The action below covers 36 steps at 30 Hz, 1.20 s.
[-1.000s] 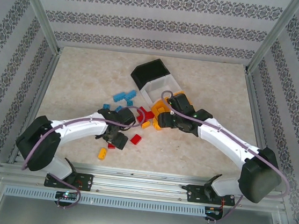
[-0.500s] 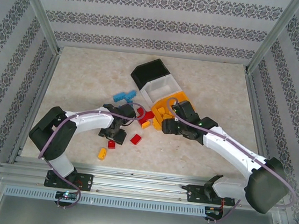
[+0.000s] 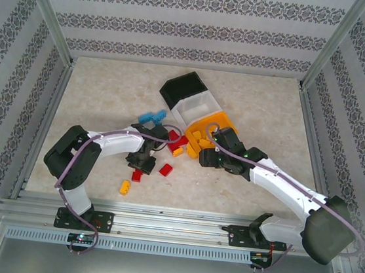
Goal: Sort the legos into containers by color
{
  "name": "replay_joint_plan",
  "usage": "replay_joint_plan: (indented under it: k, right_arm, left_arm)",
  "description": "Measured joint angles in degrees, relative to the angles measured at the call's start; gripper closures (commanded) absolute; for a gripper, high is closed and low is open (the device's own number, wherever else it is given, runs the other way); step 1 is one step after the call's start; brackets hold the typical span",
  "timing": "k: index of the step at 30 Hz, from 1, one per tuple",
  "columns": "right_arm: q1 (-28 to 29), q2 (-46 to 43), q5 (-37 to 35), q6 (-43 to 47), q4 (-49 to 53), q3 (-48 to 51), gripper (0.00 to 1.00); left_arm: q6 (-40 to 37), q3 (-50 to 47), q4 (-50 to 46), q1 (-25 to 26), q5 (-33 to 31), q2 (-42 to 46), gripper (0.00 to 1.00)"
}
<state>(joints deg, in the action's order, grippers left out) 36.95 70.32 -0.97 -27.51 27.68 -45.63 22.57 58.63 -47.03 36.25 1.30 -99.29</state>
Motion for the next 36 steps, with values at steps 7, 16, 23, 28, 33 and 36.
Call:
replay_joint_plan:
  k: [7,16,23,28,33,36]
  right_arm:
    - [0.2,-0.6,0.1,-1.4,-0.4,1.3,0.35]
    - [2.7,-1.9,0.3,-2.9,-0.5,1.3,0.35]
    - [2.7,-6.4,-0.2,-5.4,-1.2,2.6,0.35]
    - [2.7,-11.3,0.4,-8.5,-1.4,6.7,0.36]
    - [2.7,-18.2,0.4,-11.2,0.7,10.4,0.35]
    - [2.7,-22.8,0.2,-12.2,2.6,12.1,0.35]
  left_arm:
    - [-0.5,1.1,1.3,0.0,0.2,-0.3,0.76]
    - [-0.9,9.8,3.7,0.0,0.8,3.1,0.76]
    - [-5.2,31.6,3.1,0.0,1.7,1.2,0.75]
    - [-11.3,47.1,4.1,0.0,0.1,-9.8,0.75]
    - [-15.8,56.0,4.3,0.0,-3.3,-22.7,0.75]
    - [-17.5,59.9,4.0,0.0,-4.7,-28.6,0.75]
